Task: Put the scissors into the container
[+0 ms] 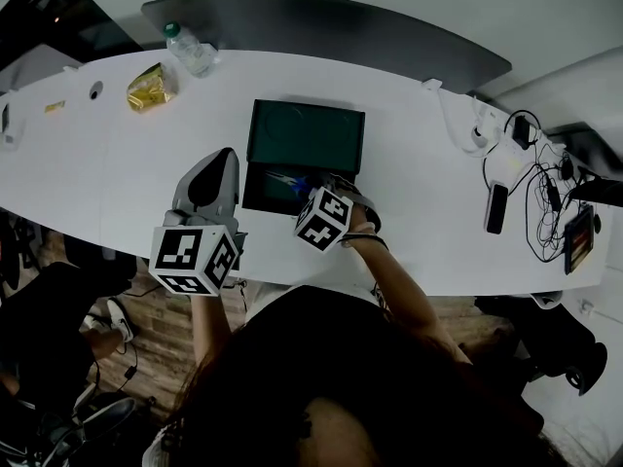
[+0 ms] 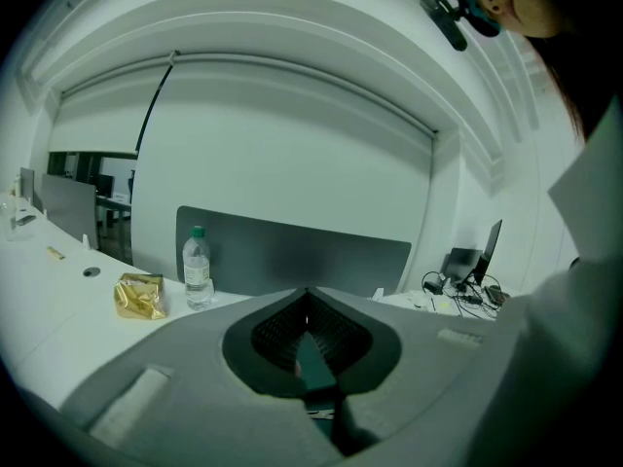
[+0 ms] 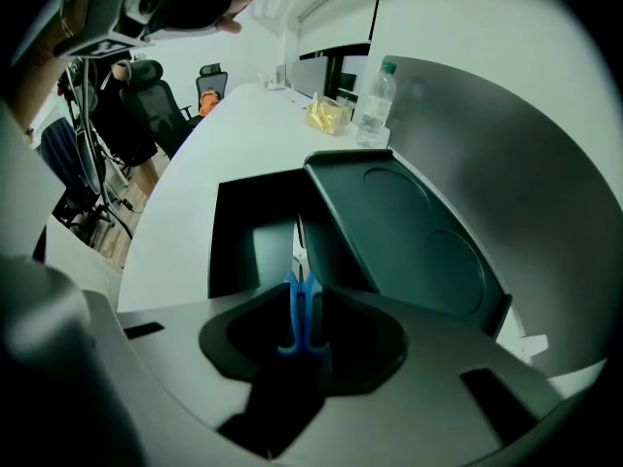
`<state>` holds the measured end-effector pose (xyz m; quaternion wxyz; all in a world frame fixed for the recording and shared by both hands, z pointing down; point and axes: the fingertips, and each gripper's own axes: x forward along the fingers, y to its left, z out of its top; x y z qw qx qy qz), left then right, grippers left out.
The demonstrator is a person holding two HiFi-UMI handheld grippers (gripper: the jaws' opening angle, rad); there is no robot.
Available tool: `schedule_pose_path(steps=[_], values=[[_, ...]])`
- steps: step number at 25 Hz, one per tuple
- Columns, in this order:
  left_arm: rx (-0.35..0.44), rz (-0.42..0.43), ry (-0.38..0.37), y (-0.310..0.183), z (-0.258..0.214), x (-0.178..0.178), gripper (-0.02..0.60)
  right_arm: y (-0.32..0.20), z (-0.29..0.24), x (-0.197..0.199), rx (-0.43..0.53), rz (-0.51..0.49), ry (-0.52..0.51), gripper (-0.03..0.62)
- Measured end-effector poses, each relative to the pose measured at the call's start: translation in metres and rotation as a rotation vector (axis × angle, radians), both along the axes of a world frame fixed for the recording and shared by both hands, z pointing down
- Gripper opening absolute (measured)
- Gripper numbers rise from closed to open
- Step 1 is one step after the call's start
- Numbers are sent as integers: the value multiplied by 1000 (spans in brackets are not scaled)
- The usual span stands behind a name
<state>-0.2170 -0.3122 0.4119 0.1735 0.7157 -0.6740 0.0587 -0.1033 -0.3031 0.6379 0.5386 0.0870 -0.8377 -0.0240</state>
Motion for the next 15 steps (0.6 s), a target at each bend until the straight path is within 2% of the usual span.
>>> schedule_pose_path(steps=[10,15], values=[[15,27,-19,16,-11,9,11,2,-28,-1,-27,112,-124,94],[23,36,-26,28,-17,10,11,1,-43,-2,-4,164,-174,86]])
